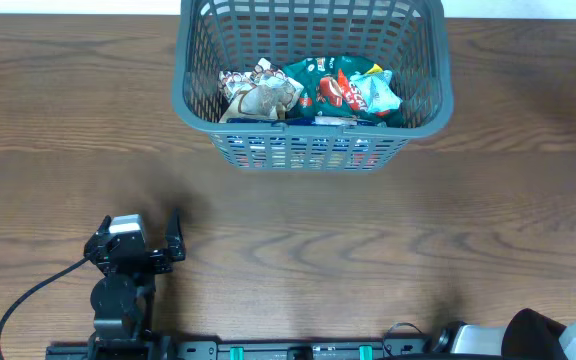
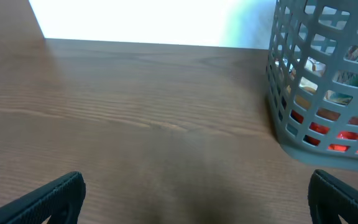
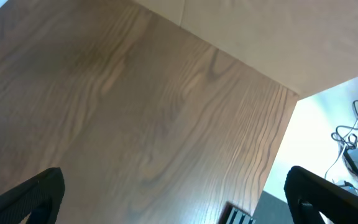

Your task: Pack container

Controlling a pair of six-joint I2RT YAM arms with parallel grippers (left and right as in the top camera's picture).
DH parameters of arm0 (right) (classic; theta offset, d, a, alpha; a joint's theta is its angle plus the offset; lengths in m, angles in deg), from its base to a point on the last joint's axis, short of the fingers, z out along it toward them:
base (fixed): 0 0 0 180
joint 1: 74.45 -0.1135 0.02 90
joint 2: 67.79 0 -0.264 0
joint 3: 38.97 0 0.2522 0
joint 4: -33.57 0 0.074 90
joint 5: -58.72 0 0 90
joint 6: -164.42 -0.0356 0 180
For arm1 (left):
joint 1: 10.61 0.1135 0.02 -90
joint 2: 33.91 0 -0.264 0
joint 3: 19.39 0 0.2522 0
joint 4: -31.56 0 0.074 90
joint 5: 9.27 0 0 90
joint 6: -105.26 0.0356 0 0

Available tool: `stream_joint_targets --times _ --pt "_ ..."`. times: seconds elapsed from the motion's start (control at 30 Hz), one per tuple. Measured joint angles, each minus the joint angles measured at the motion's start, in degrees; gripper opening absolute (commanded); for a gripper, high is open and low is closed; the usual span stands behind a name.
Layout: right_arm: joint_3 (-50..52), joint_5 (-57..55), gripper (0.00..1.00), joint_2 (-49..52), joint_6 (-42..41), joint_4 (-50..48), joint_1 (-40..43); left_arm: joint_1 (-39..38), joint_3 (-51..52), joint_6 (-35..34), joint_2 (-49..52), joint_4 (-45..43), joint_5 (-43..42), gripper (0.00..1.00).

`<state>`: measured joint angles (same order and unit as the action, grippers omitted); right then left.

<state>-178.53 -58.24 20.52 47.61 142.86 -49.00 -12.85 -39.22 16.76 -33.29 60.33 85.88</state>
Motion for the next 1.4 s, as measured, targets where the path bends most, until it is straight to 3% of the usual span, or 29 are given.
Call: stream_joint_targets --times 1.4 --pt "0.0 -2.3 0.99 0.0 0.5 -1.0 0.0 0.0 0.0 0.0 0.0 0.0 0.0 0.99"
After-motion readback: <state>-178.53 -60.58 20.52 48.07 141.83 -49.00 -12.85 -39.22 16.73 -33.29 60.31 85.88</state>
